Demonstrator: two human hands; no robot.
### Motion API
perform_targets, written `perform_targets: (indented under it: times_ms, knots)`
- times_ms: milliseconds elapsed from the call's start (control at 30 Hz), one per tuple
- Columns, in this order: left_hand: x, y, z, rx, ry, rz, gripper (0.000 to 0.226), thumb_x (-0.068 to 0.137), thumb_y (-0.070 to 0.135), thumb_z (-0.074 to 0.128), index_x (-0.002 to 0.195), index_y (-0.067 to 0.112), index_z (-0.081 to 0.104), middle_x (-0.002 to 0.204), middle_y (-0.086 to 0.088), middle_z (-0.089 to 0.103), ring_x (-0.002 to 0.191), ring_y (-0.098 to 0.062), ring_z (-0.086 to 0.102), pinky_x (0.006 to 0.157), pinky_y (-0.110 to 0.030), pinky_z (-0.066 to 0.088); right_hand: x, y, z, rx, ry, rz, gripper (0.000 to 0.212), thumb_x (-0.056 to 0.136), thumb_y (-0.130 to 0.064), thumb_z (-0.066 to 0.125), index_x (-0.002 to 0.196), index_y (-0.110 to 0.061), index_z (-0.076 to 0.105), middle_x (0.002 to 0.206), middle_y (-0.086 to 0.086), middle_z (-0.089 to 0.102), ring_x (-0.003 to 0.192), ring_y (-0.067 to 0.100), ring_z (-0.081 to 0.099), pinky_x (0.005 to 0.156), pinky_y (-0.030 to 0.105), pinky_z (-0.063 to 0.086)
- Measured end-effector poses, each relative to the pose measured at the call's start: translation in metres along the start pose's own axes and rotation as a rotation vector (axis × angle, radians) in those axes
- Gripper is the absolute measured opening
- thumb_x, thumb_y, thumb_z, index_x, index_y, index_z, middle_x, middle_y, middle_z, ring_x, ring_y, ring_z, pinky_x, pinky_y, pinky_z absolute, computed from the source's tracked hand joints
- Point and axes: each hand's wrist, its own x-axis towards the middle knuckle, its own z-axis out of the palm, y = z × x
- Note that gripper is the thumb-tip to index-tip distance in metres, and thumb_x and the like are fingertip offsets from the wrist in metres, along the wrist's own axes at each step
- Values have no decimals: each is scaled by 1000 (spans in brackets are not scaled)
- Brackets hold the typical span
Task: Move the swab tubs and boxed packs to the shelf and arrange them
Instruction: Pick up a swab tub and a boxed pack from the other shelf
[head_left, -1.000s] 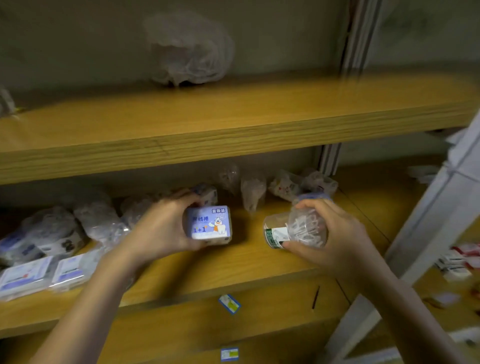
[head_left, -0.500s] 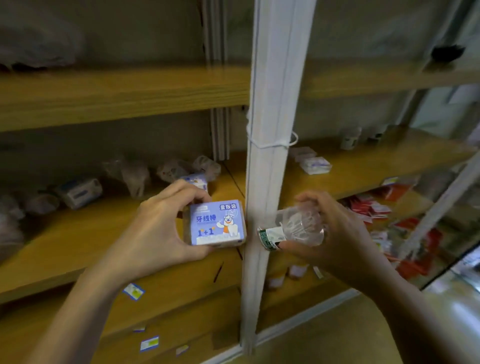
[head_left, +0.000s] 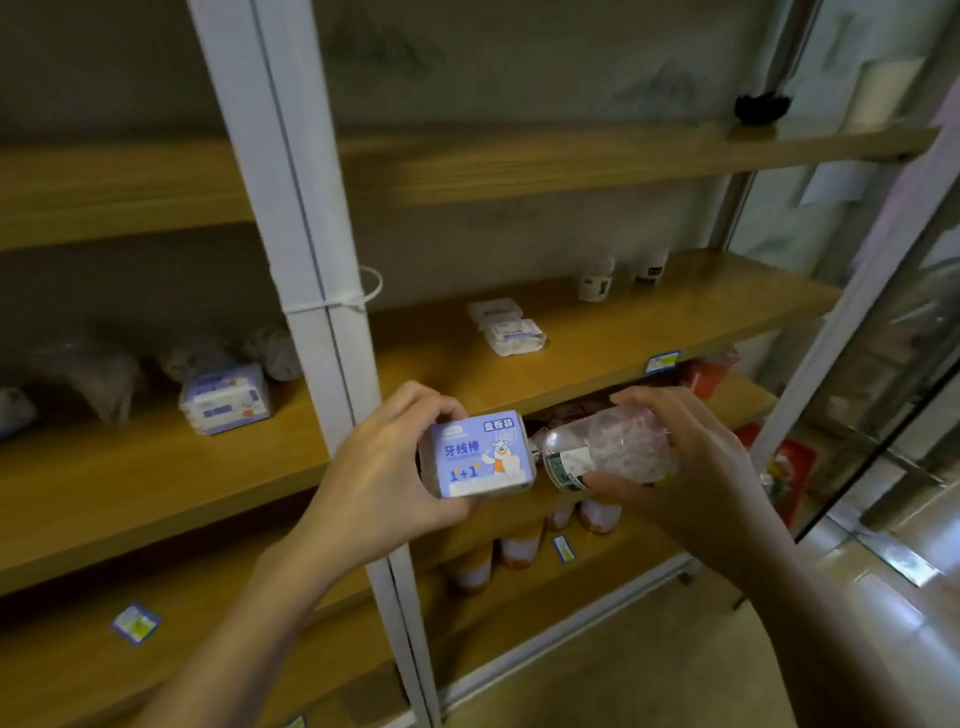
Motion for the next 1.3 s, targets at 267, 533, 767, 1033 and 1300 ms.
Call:
perform_targets:
  times_ms: [267, 533, 767, 1033, 1300]
  knots:
    - [79, -14, 53, 42, 96, -75, 60, 57, 41, 81, 106, 23, 53, 103, 13, 46, 90, -3, 46, 69, -14, 38, 48, 63, -9, -14, -16, 29, 66, 61, -40, 79, 119, -31, 49, 103, -26, 39, 91, 2, 45, 69, 10, 34]
    - [171, -70, 77, 47, 226, -287, 59, 56, 23, 85, 107, 12, 58, 106, -1, 49, 94, -18, 53, 72, -22, 37, 137, 117, 1, -78, -71, -84, 66, 65, -42, 74, 123, -23, 48, 109, -18, 38, 92, -1, 43, 63, 3, 31]
    - [207, -123, 81, 193, 313, -594, 63, 59, 25, 84, 112, 11, 54, 119, -11, 48, 107, -29, 50, 82, -35, 42, 191, 158, 30, 10, -118, -70, 67, 68, -38, 76, 126, -28, 44, 113, -18, 39, 99, 1, 43, 67, 6, 33]
    - [235, -144, 90, 73, 126, -727, 63, 64, 12, 81, 120, 9, 51, 125, -12, 52, 110, -27, 52, 89, -35, 42, 234, 193, 46, 108, -191, -46, 68, 69, -39, 76, 128, -32, 42, 122, -15, 47, 109, 6, 48, 92, 29, 47]
    - [266, -83, 112, 394, 143, -592, 47, 85, 24, 60, 128, 12, 46, 133, -9, 46, 118, -29, 45, 94, -36, 37, 266, 255, 36, 93, -284, -60, 67, 67, -38, 78, 121, -32, 39, 120, -12, 52, 109, 10, 49, 91, 32, 47]
